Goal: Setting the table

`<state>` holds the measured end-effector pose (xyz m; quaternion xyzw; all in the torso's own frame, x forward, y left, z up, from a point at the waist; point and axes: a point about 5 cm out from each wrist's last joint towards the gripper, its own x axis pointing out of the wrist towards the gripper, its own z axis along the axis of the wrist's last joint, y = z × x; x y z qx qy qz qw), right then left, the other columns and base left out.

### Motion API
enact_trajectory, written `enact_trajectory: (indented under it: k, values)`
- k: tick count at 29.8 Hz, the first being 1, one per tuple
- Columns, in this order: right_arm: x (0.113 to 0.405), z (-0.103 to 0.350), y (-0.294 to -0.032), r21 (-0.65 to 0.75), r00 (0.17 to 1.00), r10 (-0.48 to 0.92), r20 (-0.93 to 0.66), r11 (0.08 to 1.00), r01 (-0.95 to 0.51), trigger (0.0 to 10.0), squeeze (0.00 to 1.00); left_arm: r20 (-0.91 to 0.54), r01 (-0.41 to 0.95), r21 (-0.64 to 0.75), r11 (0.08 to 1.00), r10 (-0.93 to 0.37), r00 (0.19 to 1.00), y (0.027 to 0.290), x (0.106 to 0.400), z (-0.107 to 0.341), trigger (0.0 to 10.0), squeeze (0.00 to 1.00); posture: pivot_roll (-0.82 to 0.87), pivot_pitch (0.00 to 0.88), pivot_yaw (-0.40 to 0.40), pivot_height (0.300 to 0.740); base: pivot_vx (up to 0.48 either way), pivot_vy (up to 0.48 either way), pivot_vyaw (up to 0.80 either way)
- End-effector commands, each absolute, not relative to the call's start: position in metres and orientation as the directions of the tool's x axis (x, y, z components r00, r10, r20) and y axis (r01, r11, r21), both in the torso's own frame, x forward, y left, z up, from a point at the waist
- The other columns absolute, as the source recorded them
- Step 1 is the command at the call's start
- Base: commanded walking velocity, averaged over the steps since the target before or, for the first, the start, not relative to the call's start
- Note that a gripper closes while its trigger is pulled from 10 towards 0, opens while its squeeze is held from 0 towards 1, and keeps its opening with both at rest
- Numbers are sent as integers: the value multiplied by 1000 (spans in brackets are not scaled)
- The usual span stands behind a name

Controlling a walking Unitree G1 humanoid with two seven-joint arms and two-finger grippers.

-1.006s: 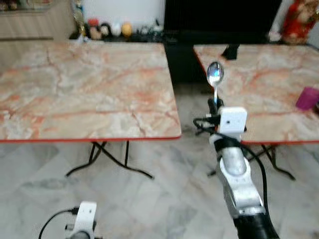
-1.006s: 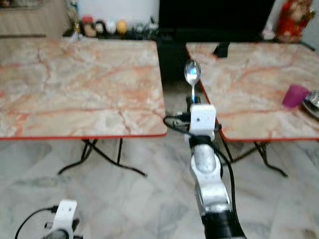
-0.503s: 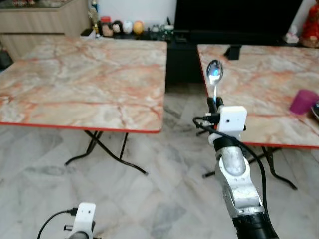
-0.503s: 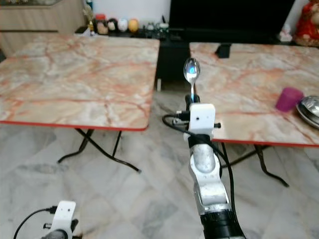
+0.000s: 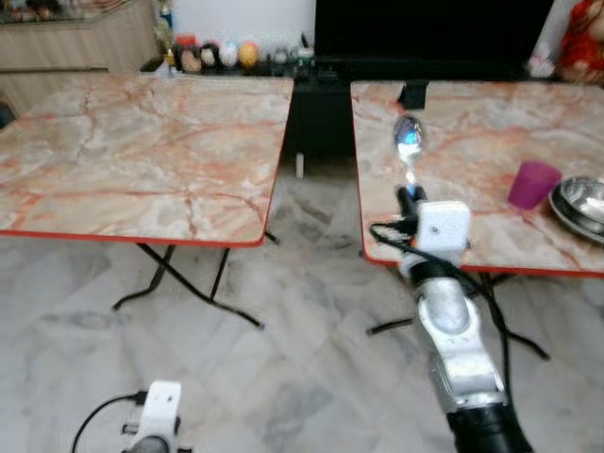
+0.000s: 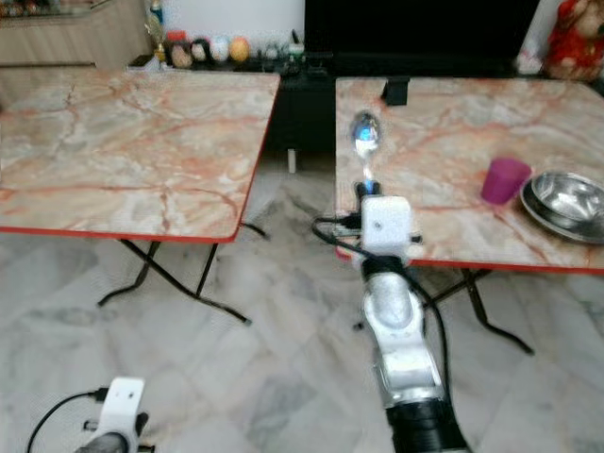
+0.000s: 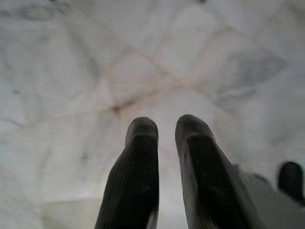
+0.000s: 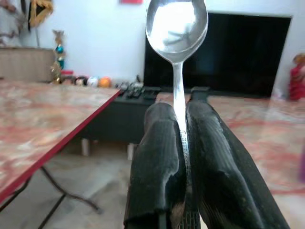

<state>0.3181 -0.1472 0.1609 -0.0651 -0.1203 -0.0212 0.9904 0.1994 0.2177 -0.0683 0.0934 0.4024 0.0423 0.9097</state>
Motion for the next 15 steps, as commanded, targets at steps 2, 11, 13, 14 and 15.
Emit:
enact_trajectory:
  k: [2, 11, 13, 14, 15]
  values:
    - [319, 166, -140, -125, 966, -3, 257, 992, 37, 10000, 0, -731, 9, 226, 974, 163, 663, 223, 197, -68, 10000, 0, 8, 0, 6, 740, 0, -377, 0]
    - [319, 166, -141, -112, 967, -10, 254, 993, 40, 10000, 0, -734, 8, 226, 974, 165, 659, 224, 196, -69, 10000, 0, 8, 0, 5, 740, 0, -377, 0]
    - [319, 166, -141, -113, 967, -12, 253, 993, 42, 10000, 0, -735, 9, 225, 974, 163, 659, 223, 196, -69, 10000, 0, 8, 0, 5, 740, 0, -379, 0]
    - [319, 166, -141, -113, 967, -12, 253, 993, 42, 10000, 0, -735, 9, 224, 974, 163, 659, 223, 196, -69, 10000, 0, 8, 0, 5, 740, 0, -379, 0]
    - [319, 166, -141, -114, 968, -13, 252, 993, 43, 10000, 0, -735, 10, 224, 975, 162, 659, 223, 196, -69, 10000, 0, -5, 0, 10, 740, 0, -379, 0]
